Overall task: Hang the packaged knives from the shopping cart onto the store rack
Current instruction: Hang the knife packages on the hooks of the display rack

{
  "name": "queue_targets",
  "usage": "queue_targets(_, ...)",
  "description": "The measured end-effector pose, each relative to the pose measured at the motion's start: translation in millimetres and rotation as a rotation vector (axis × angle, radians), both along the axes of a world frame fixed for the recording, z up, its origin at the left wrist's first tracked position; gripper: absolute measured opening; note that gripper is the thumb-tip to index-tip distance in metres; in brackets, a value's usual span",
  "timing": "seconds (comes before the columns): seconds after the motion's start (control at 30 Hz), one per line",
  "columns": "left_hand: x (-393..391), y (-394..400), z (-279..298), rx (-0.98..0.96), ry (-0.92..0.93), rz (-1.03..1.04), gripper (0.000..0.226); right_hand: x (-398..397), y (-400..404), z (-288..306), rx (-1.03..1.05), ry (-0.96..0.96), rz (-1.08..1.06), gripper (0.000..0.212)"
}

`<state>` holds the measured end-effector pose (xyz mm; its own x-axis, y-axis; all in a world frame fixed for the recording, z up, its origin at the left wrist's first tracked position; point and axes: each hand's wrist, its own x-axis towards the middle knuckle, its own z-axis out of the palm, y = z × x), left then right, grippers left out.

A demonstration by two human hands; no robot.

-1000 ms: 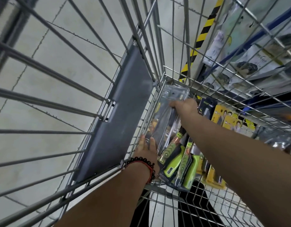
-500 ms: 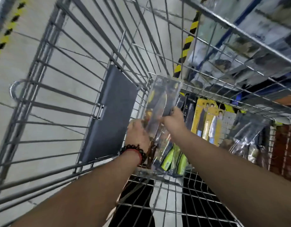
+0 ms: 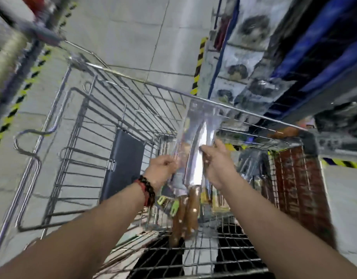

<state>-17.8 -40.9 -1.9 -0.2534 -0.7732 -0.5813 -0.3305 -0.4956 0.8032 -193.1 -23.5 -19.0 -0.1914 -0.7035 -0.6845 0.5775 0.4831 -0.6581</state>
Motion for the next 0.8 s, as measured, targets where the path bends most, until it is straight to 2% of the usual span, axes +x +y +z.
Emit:
queue_targets(0.1,-16,18,41,0.050,0.059,0.031,0.002,-3,22,36,-0.039,0.050,-0.024,0.041)
queue_targets(0.13,-20,25,50,0.067,0.089,0.030,0.006,-5,30,49,-0.047,0.092,-0.021,0.040)
queue_targets(0.23,-37,44,78,0.070,0.152,0.002,0.019,-14,59,88,-0.040,0.167,-0.113,0.058)
queue_targets(0.3,-52,56,90,0.075,0.181,-0.035,0.023,-27,79,112,-0.045,0.188,-0.232,0.049)
queue_targets(0.4,-83,74,120,0.064,0.264,-0.130,0.018,-55,109,149,-0.070,0.228,-0.380,0.032)
queue_targets(0.57,-139,99,175,-0.130,0.293,-0.238,0.055,-109,156,206,-0.205,0.249,-0.462,0.029)
queue_targets(0.63,-163,114,194,-0.184,0.314,-0.224,0.068,-127,185,223,-0.268,0.284,-0.417,0.018)
queue_targets(0.7,-190,137,217,-0.231,0.363,-0.226,0.062,-144,217,238,-0.307,0.312,-0.389,0.004)
queue_targets(0.8,-232,179,242,-0.262,0.401,-0.250,0.049,-177,266,256,-0.314,0.311,-0.449,0.004)
